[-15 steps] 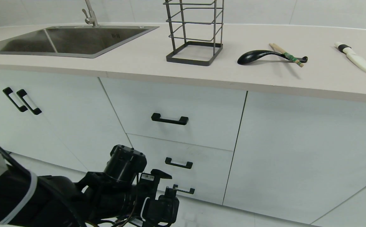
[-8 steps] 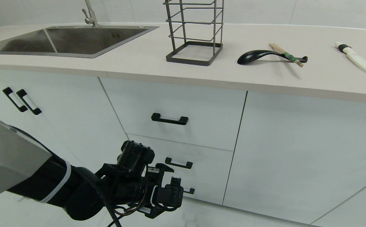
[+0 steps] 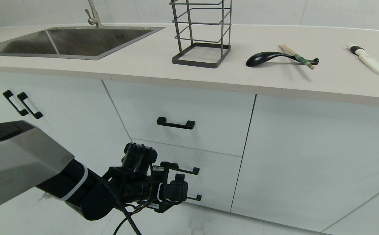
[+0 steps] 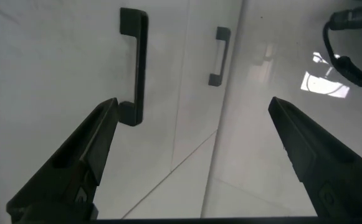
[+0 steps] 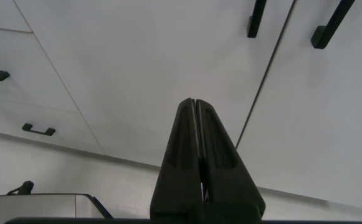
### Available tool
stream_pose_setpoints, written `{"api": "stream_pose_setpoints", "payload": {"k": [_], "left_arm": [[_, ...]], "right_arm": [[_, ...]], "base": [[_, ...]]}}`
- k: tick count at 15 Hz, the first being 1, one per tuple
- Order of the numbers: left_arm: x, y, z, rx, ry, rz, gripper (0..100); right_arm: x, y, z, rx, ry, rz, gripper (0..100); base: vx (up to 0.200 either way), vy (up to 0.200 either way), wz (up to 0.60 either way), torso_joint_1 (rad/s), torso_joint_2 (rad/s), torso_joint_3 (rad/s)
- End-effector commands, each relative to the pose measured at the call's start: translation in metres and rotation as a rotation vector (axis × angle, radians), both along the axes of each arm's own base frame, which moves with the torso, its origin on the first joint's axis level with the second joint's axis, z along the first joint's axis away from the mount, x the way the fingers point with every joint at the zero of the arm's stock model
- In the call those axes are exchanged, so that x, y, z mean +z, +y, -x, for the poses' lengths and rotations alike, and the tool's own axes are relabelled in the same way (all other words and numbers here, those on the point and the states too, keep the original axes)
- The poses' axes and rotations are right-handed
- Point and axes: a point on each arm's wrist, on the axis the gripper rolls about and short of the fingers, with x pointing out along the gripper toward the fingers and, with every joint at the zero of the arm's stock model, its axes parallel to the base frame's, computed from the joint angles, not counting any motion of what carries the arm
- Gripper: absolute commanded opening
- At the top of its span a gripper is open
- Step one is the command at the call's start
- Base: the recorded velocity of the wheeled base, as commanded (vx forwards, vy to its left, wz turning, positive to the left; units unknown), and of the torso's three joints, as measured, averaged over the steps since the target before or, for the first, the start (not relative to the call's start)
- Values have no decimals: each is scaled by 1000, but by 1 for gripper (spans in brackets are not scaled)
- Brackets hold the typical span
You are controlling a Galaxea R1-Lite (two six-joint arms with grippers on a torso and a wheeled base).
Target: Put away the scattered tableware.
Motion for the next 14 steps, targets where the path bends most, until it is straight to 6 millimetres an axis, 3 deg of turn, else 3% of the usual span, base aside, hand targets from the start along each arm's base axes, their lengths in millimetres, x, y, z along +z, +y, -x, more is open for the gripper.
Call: {"api": "stream_pose_setpoints", "payload": {"k": [1,14], "left_arm": [[-11,-2,-4,-4,19,-4,100],[-28,-9,-26,12,3,41,100]], "right_arm": [[0,0,0,0,2,0,0],[0,0,0,0,2,0,0]], "base": [[0,0,0,0,0,0],[0,0,0,0,0,0]]}}
